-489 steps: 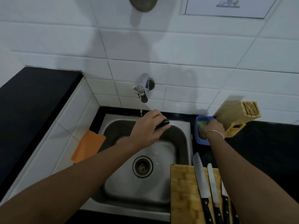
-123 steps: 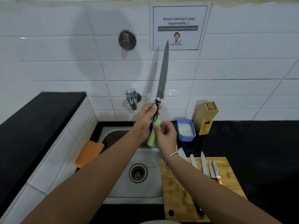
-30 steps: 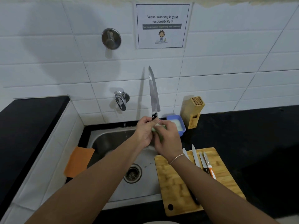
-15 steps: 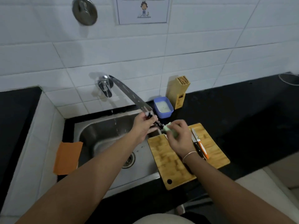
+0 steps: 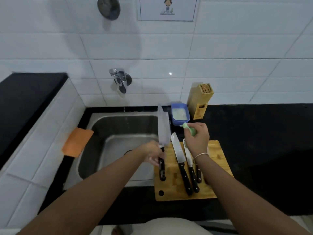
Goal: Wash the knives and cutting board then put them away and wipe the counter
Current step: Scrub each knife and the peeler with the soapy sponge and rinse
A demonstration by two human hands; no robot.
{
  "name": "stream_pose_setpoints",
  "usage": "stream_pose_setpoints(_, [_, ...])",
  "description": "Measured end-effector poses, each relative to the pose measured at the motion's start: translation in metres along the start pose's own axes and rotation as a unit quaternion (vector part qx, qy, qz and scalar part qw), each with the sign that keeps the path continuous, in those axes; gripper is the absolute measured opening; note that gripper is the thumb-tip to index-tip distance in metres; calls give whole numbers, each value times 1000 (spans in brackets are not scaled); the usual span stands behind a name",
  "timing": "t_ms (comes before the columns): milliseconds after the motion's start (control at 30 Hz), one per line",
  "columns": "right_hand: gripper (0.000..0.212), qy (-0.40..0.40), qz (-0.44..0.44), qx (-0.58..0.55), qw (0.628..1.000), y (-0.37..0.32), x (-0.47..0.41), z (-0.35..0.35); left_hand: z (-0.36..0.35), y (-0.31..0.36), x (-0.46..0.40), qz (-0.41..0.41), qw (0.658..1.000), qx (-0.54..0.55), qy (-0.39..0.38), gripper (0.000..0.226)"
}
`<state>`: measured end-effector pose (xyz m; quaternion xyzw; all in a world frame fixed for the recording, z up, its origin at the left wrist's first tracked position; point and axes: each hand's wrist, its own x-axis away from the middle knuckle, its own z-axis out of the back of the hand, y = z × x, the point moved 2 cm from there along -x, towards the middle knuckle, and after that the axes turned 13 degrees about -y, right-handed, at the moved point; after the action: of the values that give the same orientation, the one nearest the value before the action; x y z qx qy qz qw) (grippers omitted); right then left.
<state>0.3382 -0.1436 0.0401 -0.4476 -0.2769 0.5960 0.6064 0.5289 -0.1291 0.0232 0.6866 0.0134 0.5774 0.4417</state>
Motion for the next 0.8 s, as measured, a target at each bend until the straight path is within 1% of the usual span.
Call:
stream_pose_setpoints(33, [12, -17, 3, -3, 1000, 3, -2, -2, -6, -6, -1, 27, 1000, -9, -3, 23])
stream_pose_setpoints(133, [11, -75, 16, -10, 997, 8, 0, -6, -26, -20, 0, 85, 996, -4, 5, 32])
stream_pose_setpoints(200, [11, -113, 31, -14, 993, 9, 2, -6, -37, -25, 1, 98, 995, 7, 25, 37])
stream_pose_setpoints(267, [13, -144, 33, -22, 989, 9, 3, -4, -46, -27, 3, 109, 993, -1, 45, 35])
stream_pose_setpoints(333, [12, -157, 38, -19, 987, 9, 1, -2, -53, -28, 4, 117, 991, -6, 70, 33])
stream_pose_setpoints(433, [11, -167, 34, -10, 985, 10, -2, 0, -60, -24, 7, 119, 988, -25, 96, 27])
stream_pose_setpoints(567, [11, -180, 55, -9, 982, 13, -4, 3, -65, -19, 8, 130, 983, -40, 125, 35])
stream_pose_setpoints(633, [11, -179, 61, -14, 982, 15, -6, 5, -66, -14, 9, 121, 969, -137, 163, 31])
stream_pose_setpoints(700, [11, -181, 47, -30, 982, 16, -10, 8, -69, -4, 8, 88, 952, -209, 207, 22])
stream_pose_setpoints(767, [9, -192, 19, -53, 980, 17, -13, 12, -77, 8, 2, 66, 958, -197, 196, 14])
stream_pose_setpoints(800, [8, -201, 3, -63, 978, 18, -14, 14, -83, 14, -1, 72, 964, -178, 187, 13])
